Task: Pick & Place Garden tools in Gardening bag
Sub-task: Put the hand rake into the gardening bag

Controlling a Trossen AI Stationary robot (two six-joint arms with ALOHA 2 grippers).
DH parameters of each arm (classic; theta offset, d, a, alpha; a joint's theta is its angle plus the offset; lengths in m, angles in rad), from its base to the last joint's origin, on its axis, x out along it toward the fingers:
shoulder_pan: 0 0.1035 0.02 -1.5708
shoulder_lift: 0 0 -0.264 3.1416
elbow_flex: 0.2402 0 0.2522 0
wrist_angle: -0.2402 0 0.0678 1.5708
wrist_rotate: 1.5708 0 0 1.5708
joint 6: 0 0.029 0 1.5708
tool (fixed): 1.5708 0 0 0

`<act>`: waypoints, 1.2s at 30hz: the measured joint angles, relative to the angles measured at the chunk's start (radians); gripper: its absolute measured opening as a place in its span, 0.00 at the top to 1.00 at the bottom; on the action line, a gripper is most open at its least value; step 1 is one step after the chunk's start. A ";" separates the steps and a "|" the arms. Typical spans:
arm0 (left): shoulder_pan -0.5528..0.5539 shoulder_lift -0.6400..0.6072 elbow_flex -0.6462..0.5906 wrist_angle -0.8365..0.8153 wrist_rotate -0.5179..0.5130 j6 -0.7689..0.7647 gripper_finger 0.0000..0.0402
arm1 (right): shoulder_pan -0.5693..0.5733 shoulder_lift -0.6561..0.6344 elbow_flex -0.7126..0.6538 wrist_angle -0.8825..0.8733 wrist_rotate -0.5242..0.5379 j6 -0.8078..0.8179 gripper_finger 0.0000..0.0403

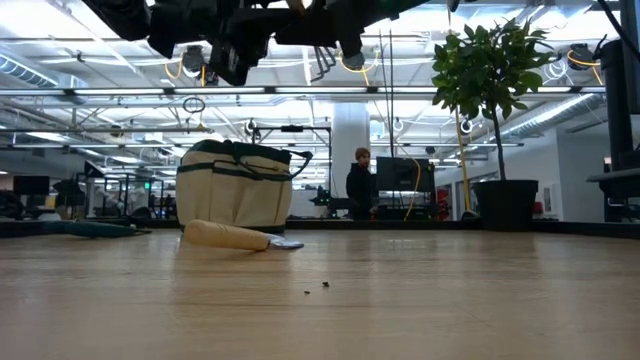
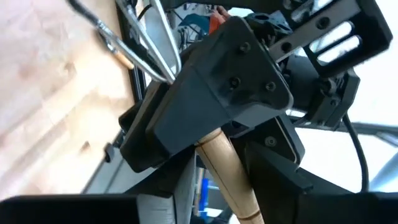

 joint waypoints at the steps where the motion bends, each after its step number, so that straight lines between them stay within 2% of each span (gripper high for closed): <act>1: 0.007 0.000 0.000 -0.001 0.010 0.024 0.64 | 0.000 0.000 0.000 -0.002 0.000 0.000 0.90; 13: 0.084 -0.001 0.000 -0.007 0.094 0.333 0.62 | -0.006 -0.002 0.001 -0.043 0.004 0.124 0.90; 23: 0.174 -0.002 0.000 0.005 0.113 0.474 0.62 | -0.011 -0.001 0.001 -0.071 -0.012 0.193 0.90; 30: 0.231 -0.002 0.000 0.080 0.203 0.609 0.62 | -0.011 -0.001 0.001 -0.101 -0.012 0.326 0.90; 36: 0.256 -0.002 0.000 0.182 0.297 0.712 0.62 | -0.021 -0.001 0.001 -0.104 -0.121 0.496 0.90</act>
